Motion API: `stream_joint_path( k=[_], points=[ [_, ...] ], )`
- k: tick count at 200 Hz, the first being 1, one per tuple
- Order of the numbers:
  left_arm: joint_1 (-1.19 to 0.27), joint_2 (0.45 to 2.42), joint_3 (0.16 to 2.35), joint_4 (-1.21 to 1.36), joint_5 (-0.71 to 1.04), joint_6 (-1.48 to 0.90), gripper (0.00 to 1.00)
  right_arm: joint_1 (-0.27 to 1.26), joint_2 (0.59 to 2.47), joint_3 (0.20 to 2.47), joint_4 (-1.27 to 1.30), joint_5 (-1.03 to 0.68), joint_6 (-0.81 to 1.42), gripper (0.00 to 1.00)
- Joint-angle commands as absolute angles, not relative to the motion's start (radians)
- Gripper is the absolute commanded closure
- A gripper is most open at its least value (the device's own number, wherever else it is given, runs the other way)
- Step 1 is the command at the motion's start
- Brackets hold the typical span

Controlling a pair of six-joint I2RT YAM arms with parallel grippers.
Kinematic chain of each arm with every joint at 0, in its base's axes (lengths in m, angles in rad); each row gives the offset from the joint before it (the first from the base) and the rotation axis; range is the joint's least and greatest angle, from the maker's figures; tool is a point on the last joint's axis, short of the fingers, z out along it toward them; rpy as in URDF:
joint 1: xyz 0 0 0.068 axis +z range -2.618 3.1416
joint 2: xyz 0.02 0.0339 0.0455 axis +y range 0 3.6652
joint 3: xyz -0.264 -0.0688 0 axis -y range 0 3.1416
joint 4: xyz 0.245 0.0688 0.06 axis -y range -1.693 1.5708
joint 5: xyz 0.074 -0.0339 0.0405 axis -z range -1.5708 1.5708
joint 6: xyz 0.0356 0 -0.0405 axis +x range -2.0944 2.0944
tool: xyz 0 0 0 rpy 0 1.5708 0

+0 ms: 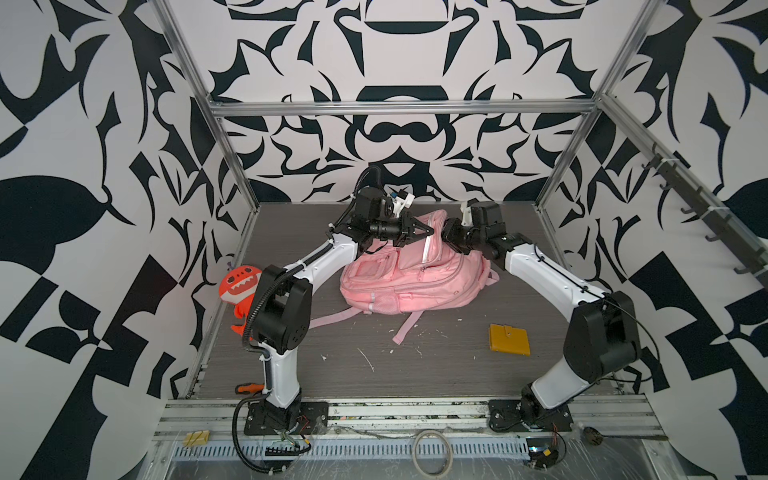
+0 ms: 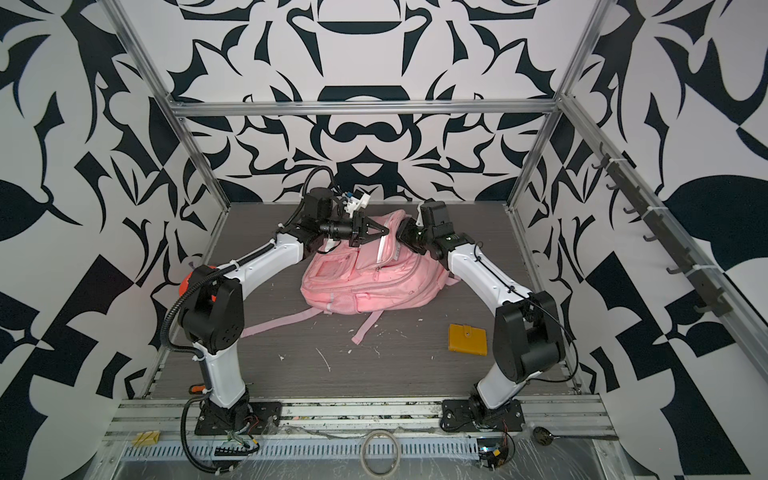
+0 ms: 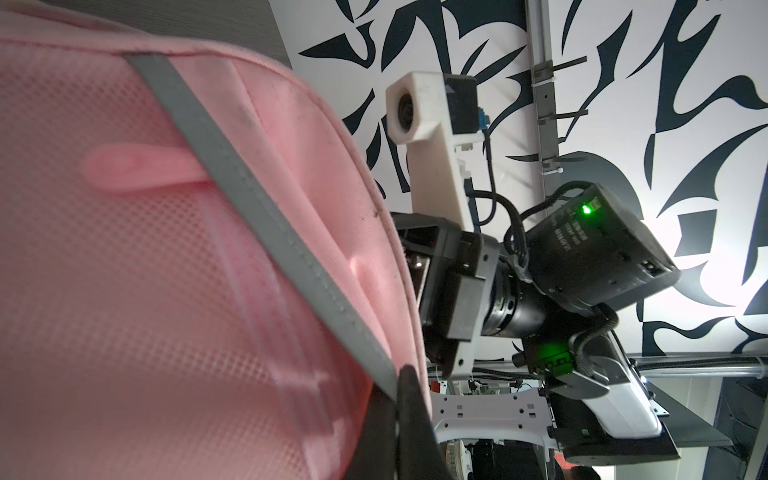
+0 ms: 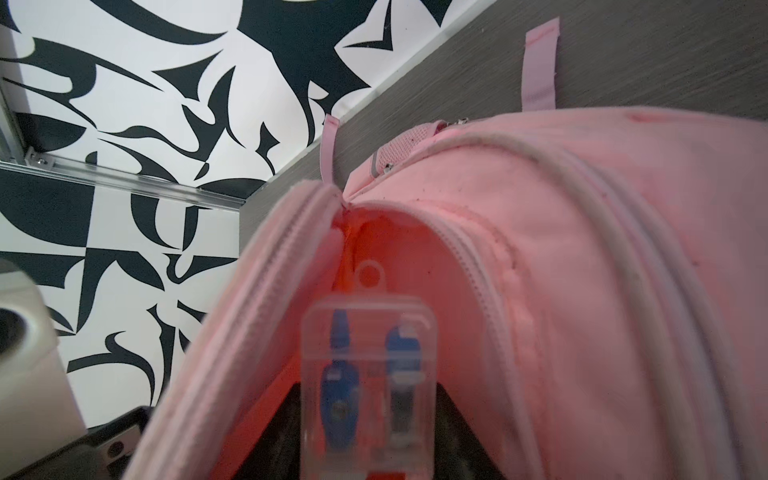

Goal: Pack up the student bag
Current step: 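Carry the pencil box into the backpack with right gripper while left holds it, then release the pencil box and move right gripper to grasp the yellow wallet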

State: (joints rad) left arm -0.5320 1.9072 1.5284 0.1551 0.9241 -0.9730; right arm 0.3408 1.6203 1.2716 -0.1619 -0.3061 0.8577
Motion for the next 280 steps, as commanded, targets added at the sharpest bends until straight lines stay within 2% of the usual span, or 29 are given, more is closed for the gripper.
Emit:
stream_joint_path(
  k=[1,25,55,72,110,143,197,209,242,280],
  points=[
    [-0.546,1.873,1.551,0.328,0.983,-0.981,1.00,0.357,1.592,1.288,-0.153,-0.304,0.853,0.79],
    [-0.546,1.873,1.541,0.323,0.976,-0.977,1.00,0.357,1.572,1.307,-0.199,-0.284,0.828,0.66],
    [-0.536,1.871,1.515,0.321,0.960,-0.977,1.00,0.356,1.535,1.323,-0.249,-0.273,0.808,0.29],
    [-0.525,1.871,1.500,0.305,0.947,-0.971,1.00,0.356,1.512,1.329,-0.282,-0.270,0.794,0.19],
    [-0.502,1.867,1.489,0.254,0.929,-0.924,1.00,0.353,1.425,1.310,-0.362,-0.256,0.769,0.17],
    [-0.471,1.866,1.462,0.255,0.927,-0.920,1.00,0.351,1.265,1.275,-0.563,-0.181,0.714,0.16],
    [-0.468,1.849,1.406,0.194,0.939,-0.850,1.00,0.328,0.910,0.948,-0.939,-0.027,0.916,0.10],
    [-0.468,1.843,1.380,0.204,0.942,-0.850,1.00,0.327,0.863,0.885,-0.985,-0.010,0.960,0.04],
    [-0.468,1.820,1.328,0.223,0.955,-0.844,1.00,0.316,0.792,0.736,-0.965,0.045,1.068,0.02],
    [-0.468,1.807,1.313,0.243,0.953,-0.847,1.00,0.278,0.868,0.597,-0.819,0.082,1.224,0.02]
  ],
)
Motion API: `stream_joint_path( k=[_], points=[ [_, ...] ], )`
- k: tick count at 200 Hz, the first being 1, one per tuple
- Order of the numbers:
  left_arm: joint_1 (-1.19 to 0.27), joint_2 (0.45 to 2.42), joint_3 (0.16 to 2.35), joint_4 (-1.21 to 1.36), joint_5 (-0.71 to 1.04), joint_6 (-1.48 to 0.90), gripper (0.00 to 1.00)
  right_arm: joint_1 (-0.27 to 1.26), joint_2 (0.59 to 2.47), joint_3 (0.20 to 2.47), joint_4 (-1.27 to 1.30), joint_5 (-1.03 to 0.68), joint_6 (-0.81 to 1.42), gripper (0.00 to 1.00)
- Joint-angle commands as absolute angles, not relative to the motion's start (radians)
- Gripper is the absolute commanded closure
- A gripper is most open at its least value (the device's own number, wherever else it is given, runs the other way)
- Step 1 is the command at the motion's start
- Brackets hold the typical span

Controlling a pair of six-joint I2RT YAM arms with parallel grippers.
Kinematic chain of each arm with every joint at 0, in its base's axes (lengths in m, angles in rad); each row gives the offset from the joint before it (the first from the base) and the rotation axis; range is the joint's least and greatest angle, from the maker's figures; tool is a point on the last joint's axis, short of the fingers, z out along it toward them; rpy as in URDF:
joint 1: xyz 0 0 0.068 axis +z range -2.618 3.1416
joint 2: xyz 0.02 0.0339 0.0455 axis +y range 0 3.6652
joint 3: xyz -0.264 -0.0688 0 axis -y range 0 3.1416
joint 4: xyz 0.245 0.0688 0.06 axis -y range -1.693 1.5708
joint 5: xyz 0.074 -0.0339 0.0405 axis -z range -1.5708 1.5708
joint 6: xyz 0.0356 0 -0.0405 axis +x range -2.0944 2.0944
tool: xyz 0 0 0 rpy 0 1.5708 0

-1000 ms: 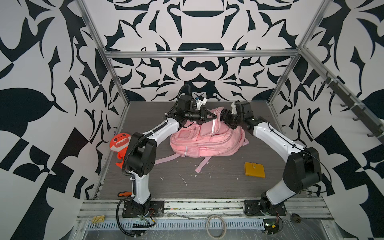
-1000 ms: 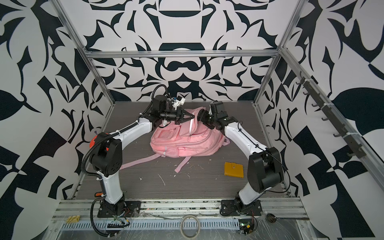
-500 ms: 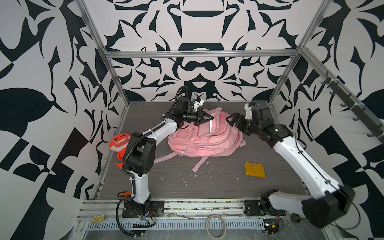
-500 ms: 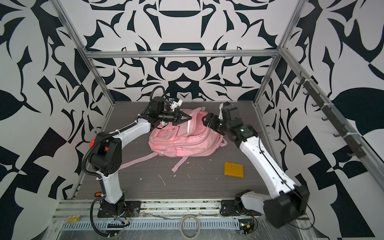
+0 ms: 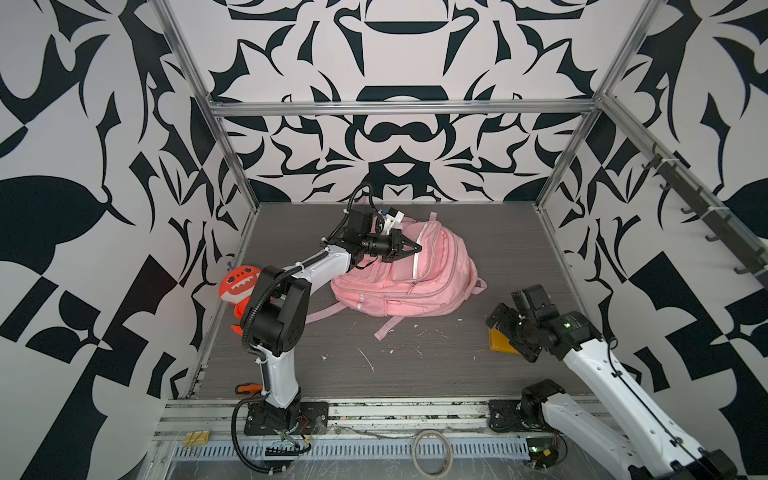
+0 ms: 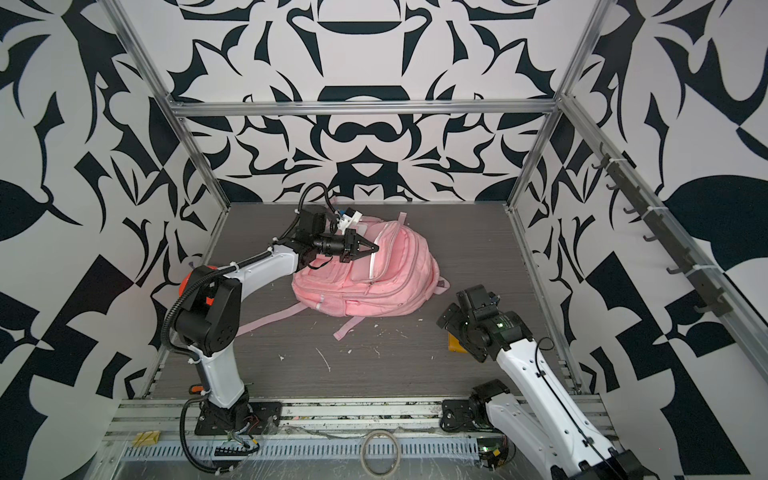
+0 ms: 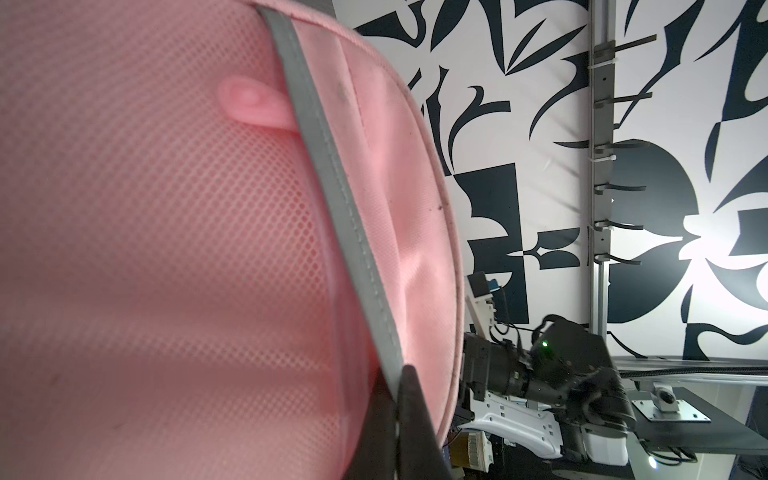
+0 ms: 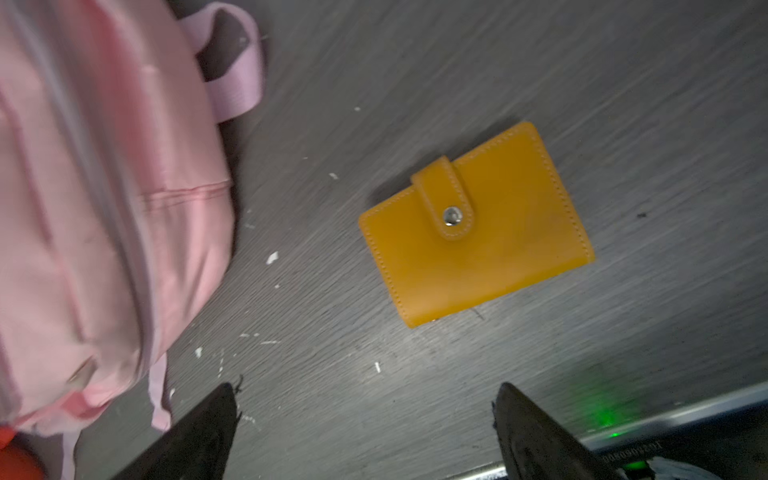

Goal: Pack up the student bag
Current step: 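Release the pencil box and move right gripper to grasp the yellow wallet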

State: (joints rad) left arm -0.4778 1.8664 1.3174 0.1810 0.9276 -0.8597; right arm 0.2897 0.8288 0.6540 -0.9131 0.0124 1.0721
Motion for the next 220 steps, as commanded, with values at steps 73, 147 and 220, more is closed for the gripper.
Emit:
stream_joint_path(
  k=[73,147,220],
  points=[
    [-0.468,1.792,1.318,0.289,0.935,-0.877,1.00,0.163,0.978,0.444,-0.619,0.079,1.326,0.03],
    [-0.468,1.798,1.330,0.269,0.919,-0.874,1.00,0.092,1.135,0.423,-0.453,0.044,1.266,0.40],
    [-0.468,1.798,1.318,0.263,0.910,-0.873,1.00,0.091,1.111,0.434,-0.449,0.046,1.238,1.00]
  ],
)
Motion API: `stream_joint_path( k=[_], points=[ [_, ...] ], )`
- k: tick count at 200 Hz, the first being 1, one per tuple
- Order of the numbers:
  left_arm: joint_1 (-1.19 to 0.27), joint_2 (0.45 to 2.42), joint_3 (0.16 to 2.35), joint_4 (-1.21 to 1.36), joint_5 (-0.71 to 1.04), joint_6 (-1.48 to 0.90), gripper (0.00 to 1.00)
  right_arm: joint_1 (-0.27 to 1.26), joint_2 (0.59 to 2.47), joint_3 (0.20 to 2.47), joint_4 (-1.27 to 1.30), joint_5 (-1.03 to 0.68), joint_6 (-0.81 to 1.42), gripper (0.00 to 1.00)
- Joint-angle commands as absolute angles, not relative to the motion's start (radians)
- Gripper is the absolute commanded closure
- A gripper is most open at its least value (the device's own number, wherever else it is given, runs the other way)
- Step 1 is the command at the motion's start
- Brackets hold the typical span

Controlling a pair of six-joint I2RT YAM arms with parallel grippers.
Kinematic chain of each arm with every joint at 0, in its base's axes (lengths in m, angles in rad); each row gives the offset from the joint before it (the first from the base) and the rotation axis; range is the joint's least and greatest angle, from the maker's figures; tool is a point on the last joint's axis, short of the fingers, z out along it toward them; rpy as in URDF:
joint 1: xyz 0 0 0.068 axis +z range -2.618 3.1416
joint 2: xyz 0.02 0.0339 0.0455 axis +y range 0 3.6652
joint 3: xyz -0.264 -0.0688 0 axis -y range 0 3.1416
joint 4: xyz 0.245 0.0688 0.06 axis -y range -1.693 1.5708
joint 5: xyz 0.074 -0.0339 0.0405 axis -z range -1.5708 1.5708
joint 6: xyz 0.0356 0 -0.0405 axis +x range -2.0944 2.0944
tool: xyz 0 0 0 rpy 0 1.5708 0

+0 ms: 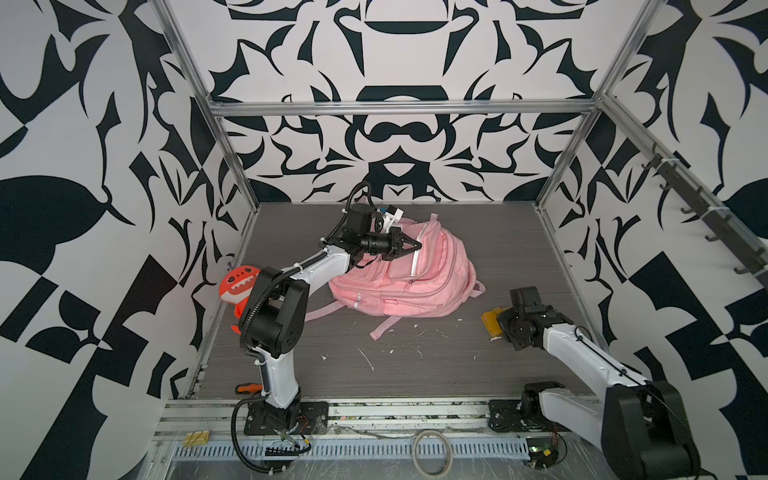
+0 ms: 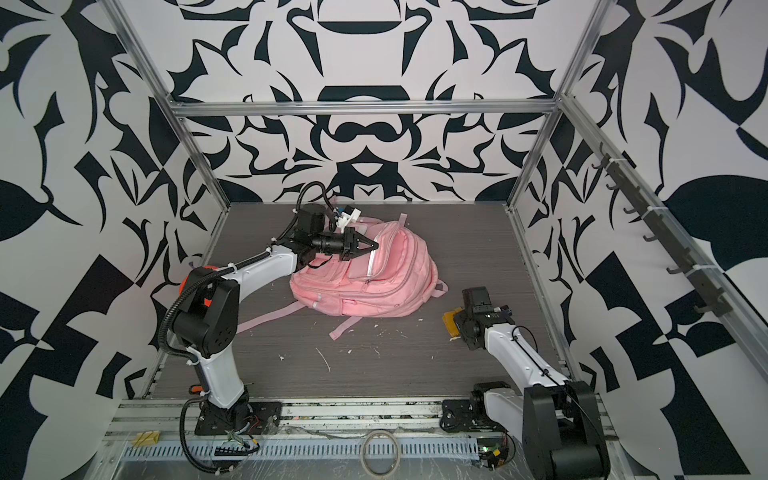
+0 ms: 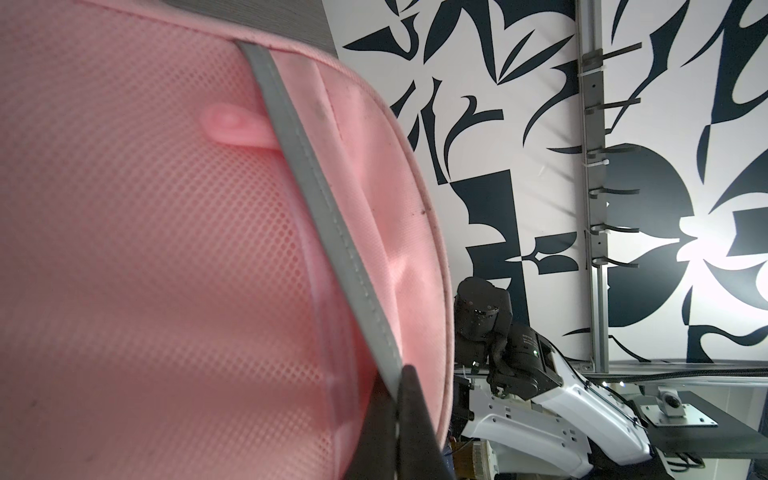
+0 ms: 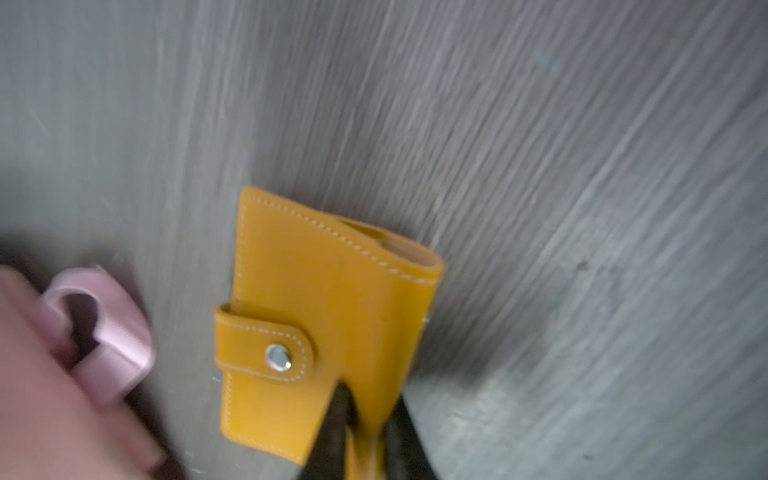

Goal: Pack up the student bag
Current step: 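Release the pencil box and move right gripper to grasp the yellow wallet, then lift the yellow wallet and drop it into the main compartment with right gripper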

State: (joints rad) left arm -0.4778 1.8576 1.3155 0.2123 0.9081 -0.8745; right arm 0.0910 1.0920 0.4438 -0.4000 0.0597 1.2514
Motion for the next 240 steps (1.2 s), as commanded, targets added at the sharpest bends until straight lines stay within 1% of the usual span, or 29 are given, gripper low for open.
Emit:
stream_joint_path(
  k=[1,23,48,92,126,159,185,206,240],
  points=[
    [-0.468,1.799,1.318,0.263,0.910,-0.873,1.00,0.091,1.111,0.434,-0.448,0.045,1.237,1.00],
    [-0.467,1.802,1.319,0.261,0.910,-0.873,1.00,0.091,1.106,0.454,-0.463,0.044,1.207,1.00],
    [-0.468,1.801,1.323,0.237,0.910,-0.857,1.00,0.091,1.049,0.502,-0.487,0.055,1.106,1.00],
    [-0.434,1.778,1.339,0.099,0.904,-0.758,1.00,0.101,0.957,0.585,-0.519,0.028,0.912,1.00],
    [-0.407,1.773,1.341,0.073,0.937,-0.734,1.00,0.142,0.898,0.602,-0.460,-0.026,0.788,1.00],
    [-0.402,1.776,1.357,0.036,0.967,-0.700,1.00,0.180,0.859,0.689,-0.427,-0.095,0.639,1.00],
    [-0.402,1.783,1.347,0.047,1.001,-0.714,1.00,0.200,0.872,0.760,-0.369,-0.236,0.530,1.00],
    [-0.402,1.780,1.351,0.058,1.008,-0.723,1.00,0.215,0.913,0.809,-0.353,-0.297,0.524,1.00],
    [-0.403,1.773,1.359,0.076,1.015,-0.732,1.00,0.279,1.034,0.894,-0.278,-0.317,0.579,1.00]
  ],
)
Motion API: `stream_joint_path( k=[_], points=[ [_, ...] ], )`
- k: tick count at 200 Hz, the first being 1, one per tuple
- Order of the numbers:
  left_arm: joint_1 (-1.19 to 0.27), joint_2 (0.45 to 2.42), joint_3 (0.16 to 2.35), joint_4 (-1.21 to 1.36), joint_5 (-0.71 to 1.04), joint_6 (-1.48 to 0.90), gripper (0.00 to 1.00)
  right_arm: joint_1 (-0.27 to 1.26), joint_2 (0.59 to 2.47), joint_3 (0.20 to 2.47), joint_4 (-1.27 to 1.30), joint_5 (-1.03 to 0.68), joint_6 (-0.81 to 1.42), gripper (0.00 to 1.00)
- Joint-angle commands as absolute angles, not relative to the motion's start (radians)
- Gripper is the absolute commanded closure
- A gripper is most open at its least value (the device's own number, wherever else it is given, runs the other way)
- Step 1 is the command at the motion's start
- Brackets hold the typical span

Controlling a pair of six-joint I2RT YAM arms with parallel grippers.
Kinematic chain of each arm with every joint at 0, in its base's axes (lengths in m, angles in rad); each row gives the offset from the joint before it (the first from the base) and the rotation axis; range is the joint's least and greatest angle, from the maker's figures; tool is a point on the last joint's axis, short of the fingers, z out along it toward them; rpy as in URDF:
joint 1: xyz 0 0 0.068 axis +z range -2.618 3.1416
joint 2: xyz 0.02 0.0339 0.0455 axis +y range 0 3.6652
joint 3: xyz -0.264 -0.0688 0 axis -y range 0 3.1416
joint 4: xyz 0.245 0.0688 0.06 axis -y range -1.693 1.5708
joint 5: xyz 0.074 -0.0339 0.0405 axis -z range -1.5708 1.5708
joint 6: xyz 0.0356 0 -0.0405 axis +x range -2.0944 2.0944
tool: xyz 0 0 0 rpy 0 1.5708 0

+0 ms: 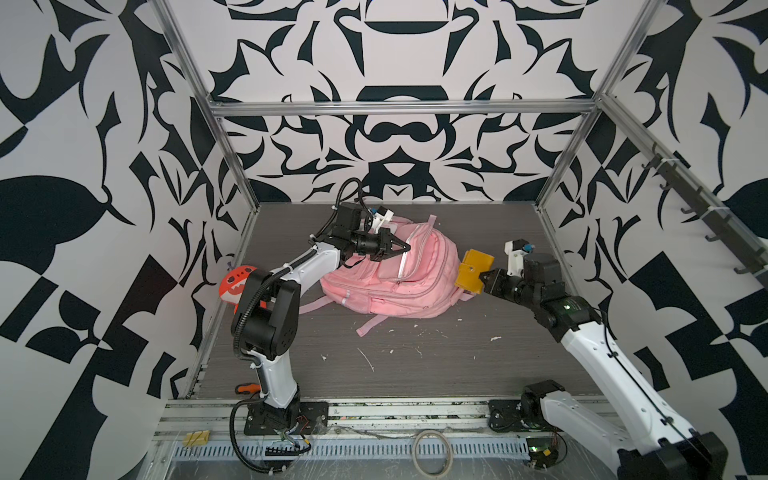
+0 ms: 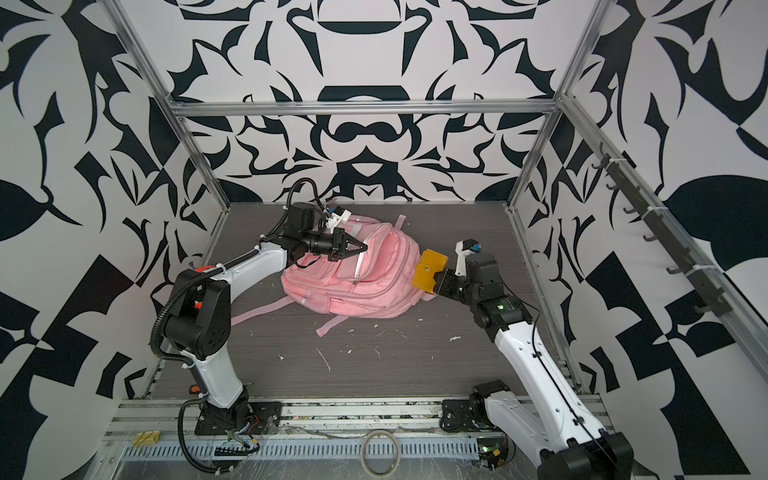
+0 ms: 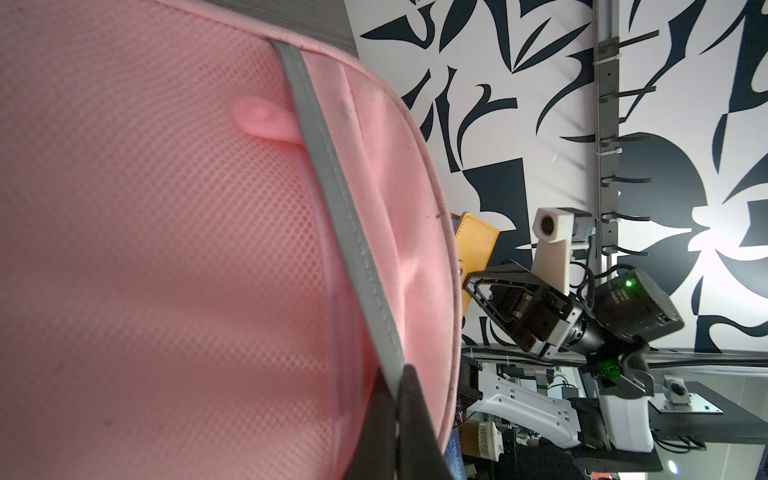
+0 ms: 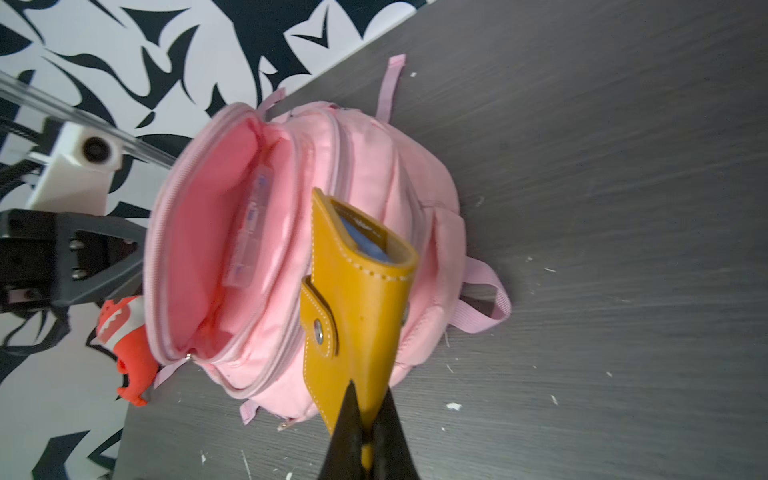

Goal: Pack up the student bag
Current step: 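Lift the yellow wallet and drop it into the main compartment with right gripper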

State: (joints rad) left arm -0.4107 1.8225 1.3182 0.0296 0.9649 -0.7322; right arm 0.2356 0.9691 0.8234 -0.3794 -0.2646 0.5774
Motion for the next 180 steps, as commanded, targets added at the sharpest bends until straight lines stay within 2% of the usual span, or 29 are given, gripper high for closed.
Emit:
stream_joint_path(
  k=[1,50,90,150,180],
  points=[
    [-0.404,1.773,1.360,0.077,1.015,-0.732,1.00,0.282,1.038,0.897,-0.275,-0.316,0.580,1.00],
    [-0.408,1.756,1.339,0.080,1.019,-0.735,1.00,0.406,1.269,1.047,-0.135,-0.330,0.639,1.00],
    [-0.423,1.755,1.334,0.086,1.009,-0.733,1.00,0.451,1.415,1.124,-0.053,-0.355,0.670,1.00],
    [-0.446,1.741,1.324,0.097,1.011,-0.733,1.00,0.454,1.561,1.161,0.026,-0.347,0.692,1.00],
    [-0.446,1.740,1.322,0.106,0.999,-0.741,1.00,0.454,1.565,1.160,-0.043,-0.300,0.713,1.00]
  ],
)
